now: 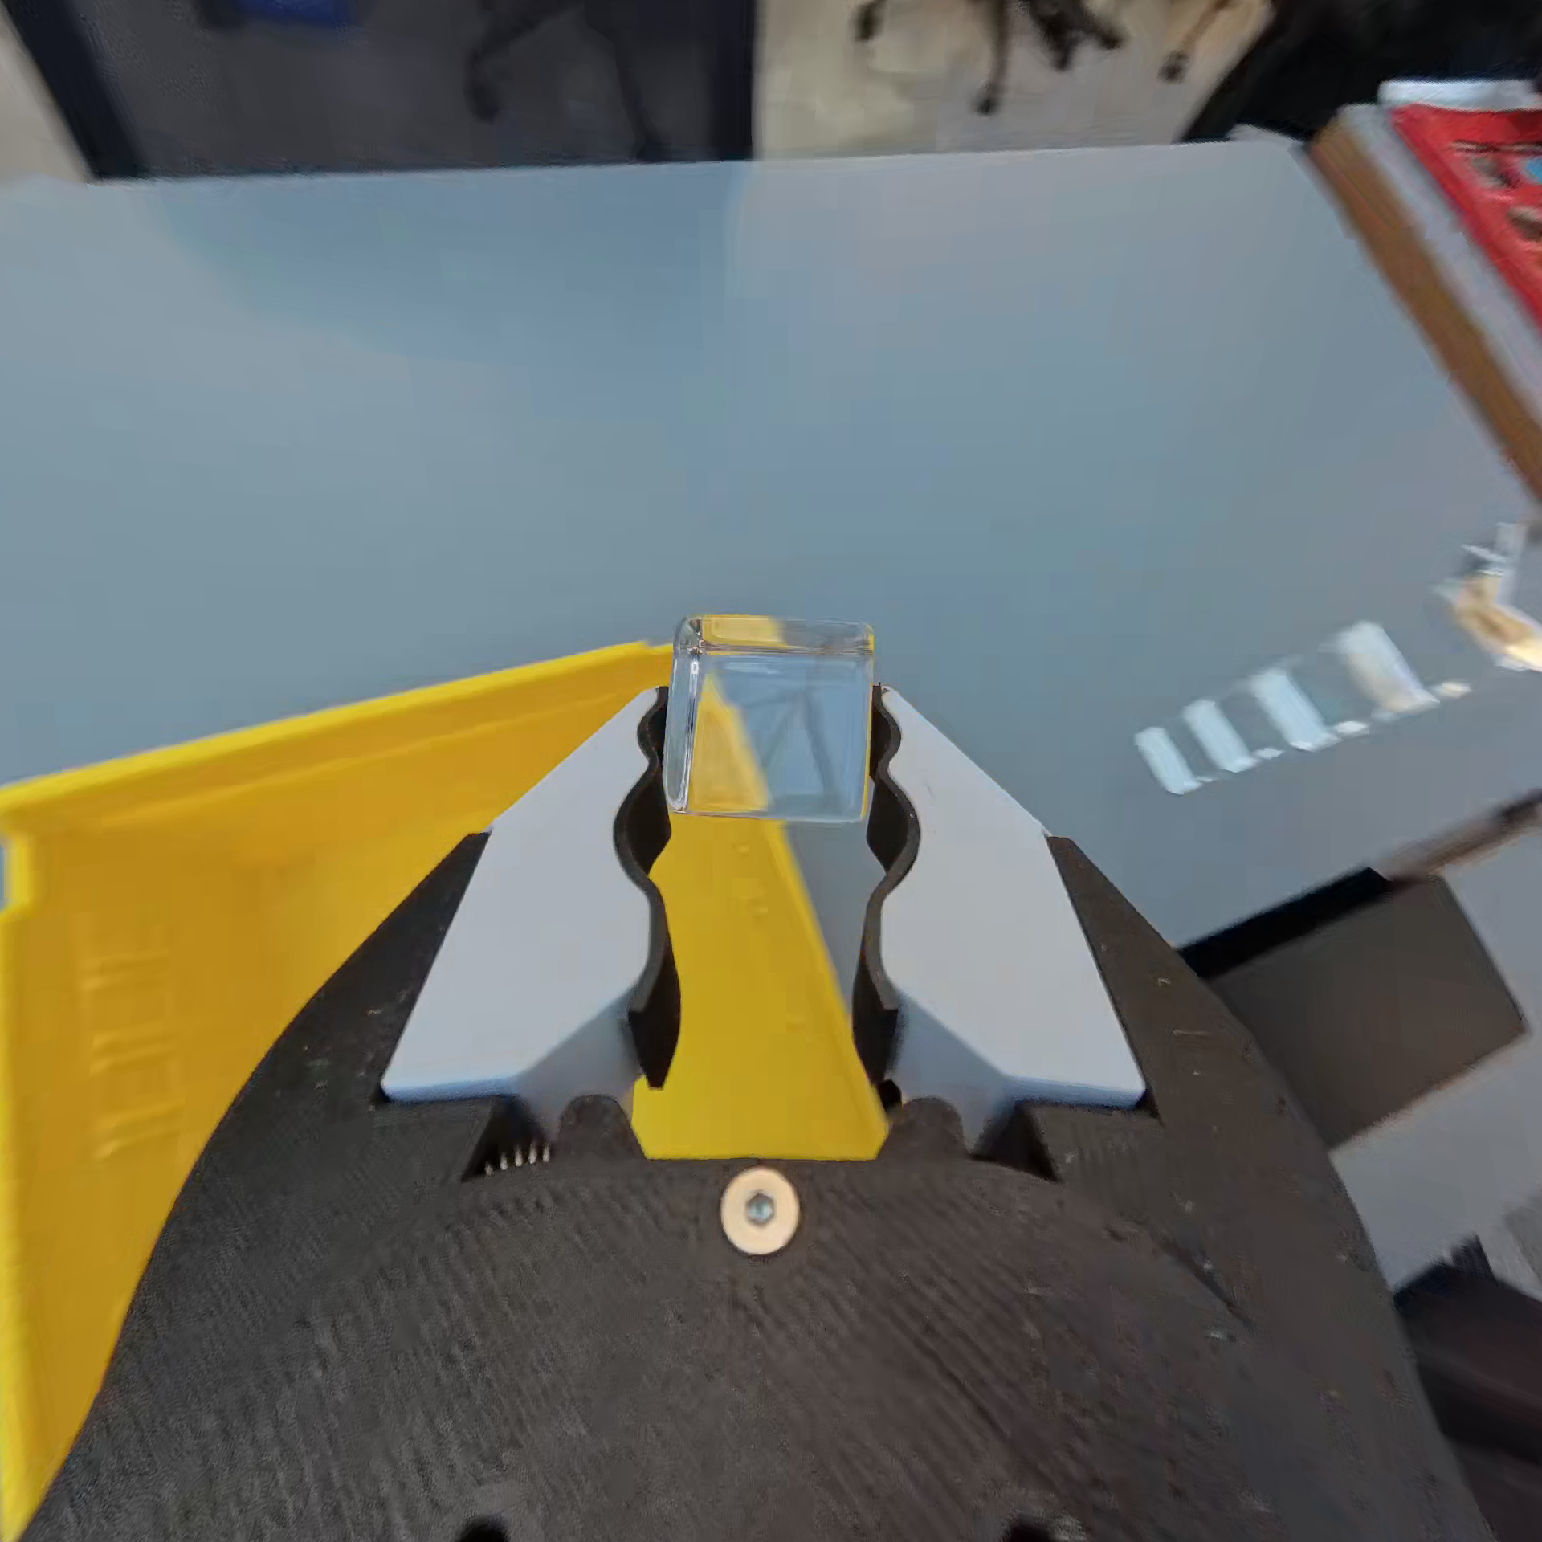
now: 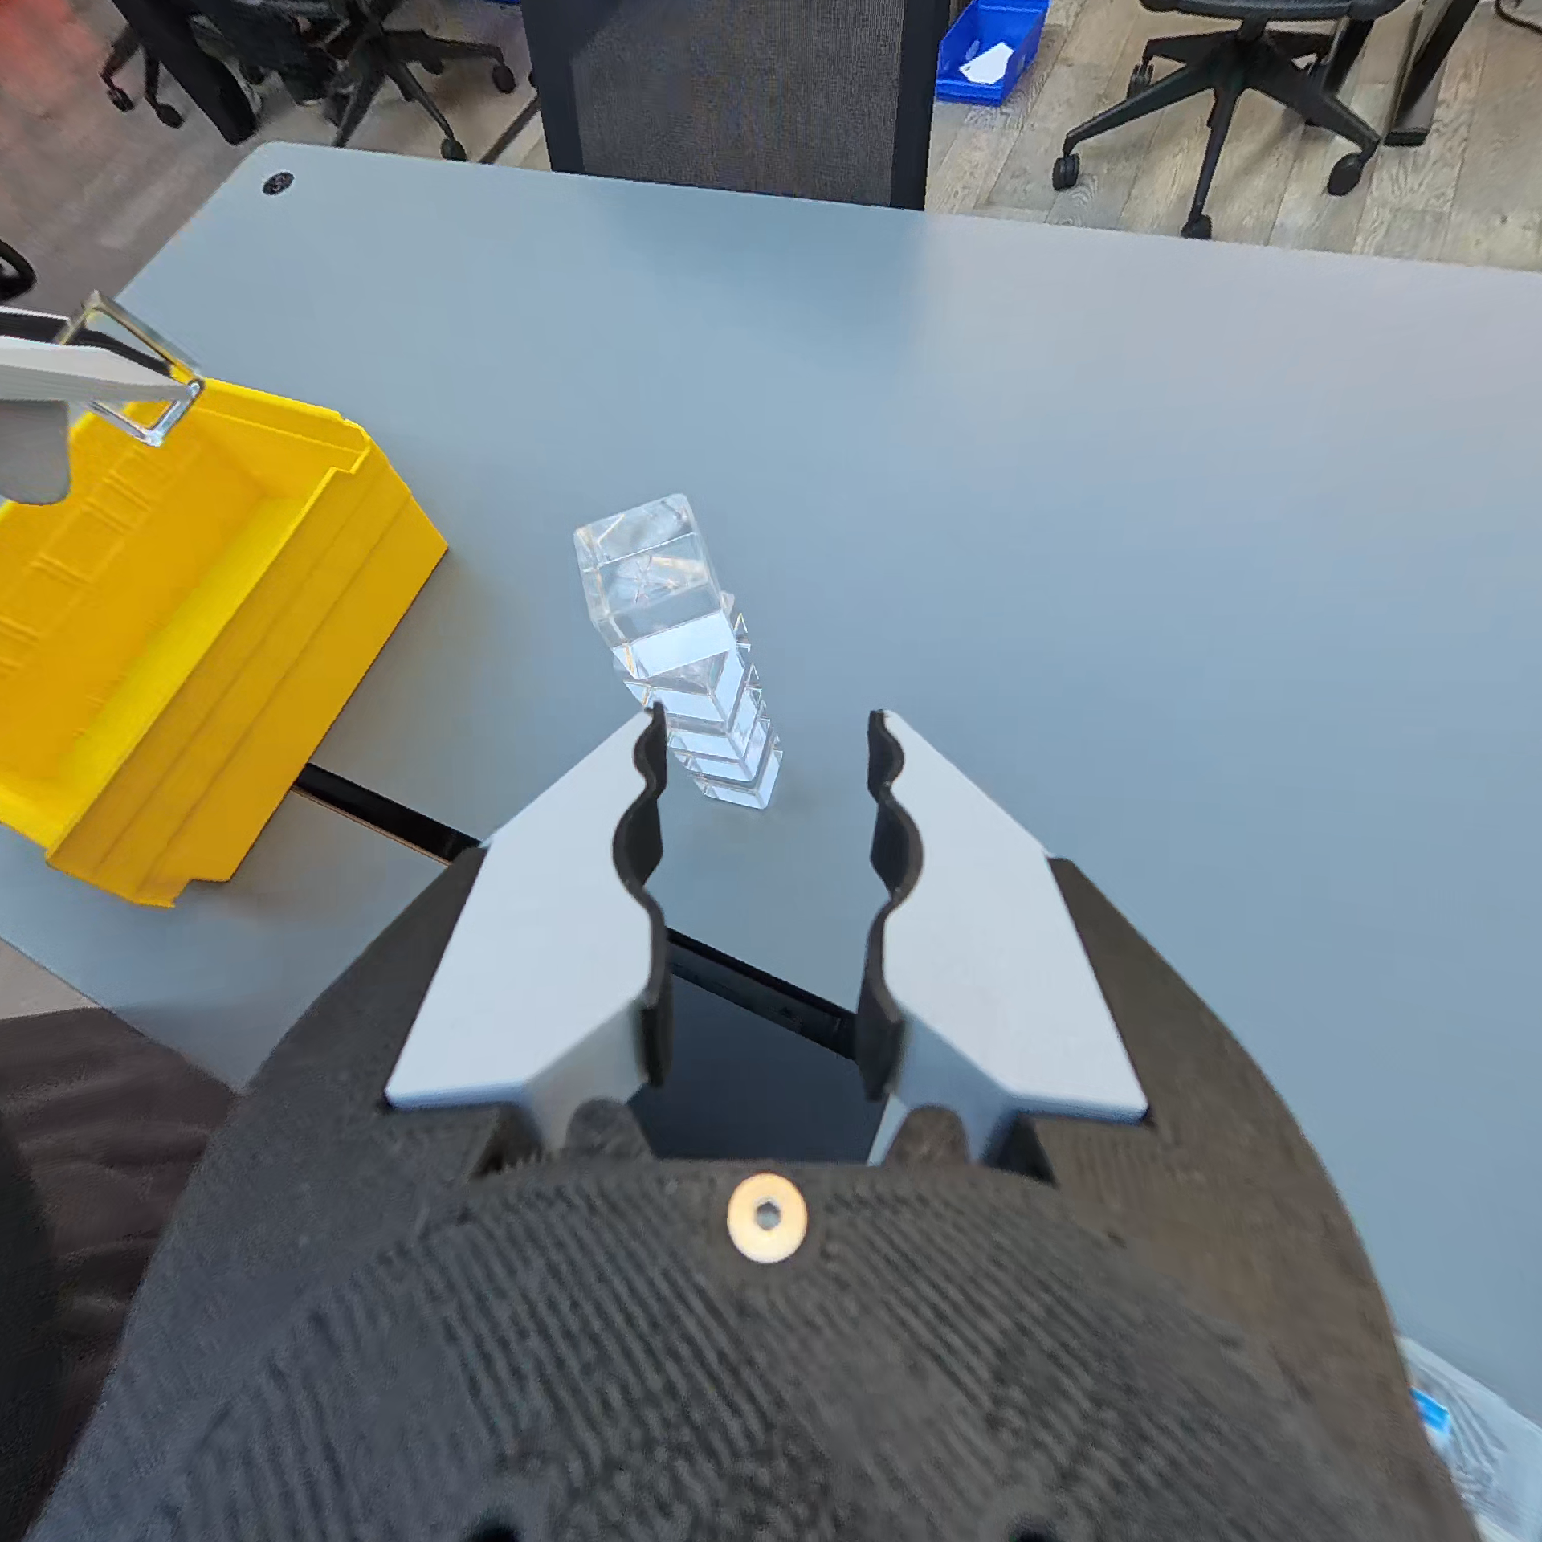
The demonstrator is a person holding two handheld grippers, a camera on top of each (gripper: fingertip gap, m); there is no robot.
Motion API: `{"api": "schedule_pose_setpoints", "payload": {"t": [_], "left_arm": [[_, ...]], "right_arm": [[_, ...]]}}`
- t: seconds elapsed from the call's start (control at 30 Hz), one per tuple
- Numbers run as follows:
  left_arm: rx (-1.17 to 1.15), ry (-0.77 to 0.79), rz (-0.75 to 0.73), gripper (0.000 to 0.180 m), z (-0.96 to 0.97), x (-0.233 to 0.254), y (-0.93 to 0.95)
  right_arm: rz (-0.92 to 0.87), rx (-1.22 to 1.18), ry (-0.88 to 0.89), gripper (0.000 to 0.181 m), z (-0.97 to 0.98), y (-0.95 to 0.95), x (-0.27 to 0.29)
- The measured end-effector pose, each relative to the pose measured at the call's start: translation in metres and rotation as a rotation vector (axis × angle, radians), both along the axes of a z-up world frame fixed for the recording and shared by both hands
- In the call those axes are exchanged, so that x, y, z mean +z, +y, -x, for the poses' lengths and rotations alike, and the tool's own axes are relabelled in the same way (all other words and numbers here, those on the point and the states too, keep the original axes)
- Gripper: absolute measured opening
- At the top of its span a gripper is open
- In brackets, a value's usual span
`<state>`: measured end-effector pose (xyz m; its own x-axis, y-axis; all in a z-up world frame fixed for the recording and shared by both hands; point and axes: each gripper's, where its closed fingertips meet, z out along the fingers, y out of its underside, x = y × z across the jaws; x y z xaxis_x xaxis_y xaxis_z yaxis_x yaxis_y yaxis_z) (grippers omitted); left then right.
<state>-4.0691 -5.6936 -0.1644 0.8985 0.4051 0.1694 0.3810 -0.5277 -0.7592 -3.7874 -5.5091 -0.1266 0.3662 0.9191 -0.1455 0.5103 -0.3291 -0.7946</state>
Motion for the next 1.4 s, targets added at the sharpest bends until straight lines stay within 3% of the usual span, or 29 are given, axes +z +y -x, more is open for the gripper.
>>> {"api": "schedule_pose_setpoints", "payload": {"t": [0.13,0.3,0.6,1.03,1.4], "left_arm": [[-0.470,-0.018,-0.086,0.045,-0.119,0.051,0.076],[-0.650,-0.009,-0.028,0.046,-0.193,0.061,0.139],[-0.501,0.060,0.153,0.046,-0.209,0.030,0.170],[-0.427,0.067,0.187,0.046,-0.222,0.023,0.182],[-0.361,0.071,0.150,0.076,-0.205,0.022,0.164]], "right_arm": [[0.061,0.011,0.041,0.047,-0.002,0.000,-0.011],[0.034,0.056,0.055,0.046,-0.007,0.006,-0.007],[0.072,0.096,0.086,0.044,-0.035,0.022,-0.020],[0.095,0.201,0.124,0.043,-0.031,0.045,-0.020],[0.112,0.200,0.150,0.043,-0.024,0.055,-0.019]]}}
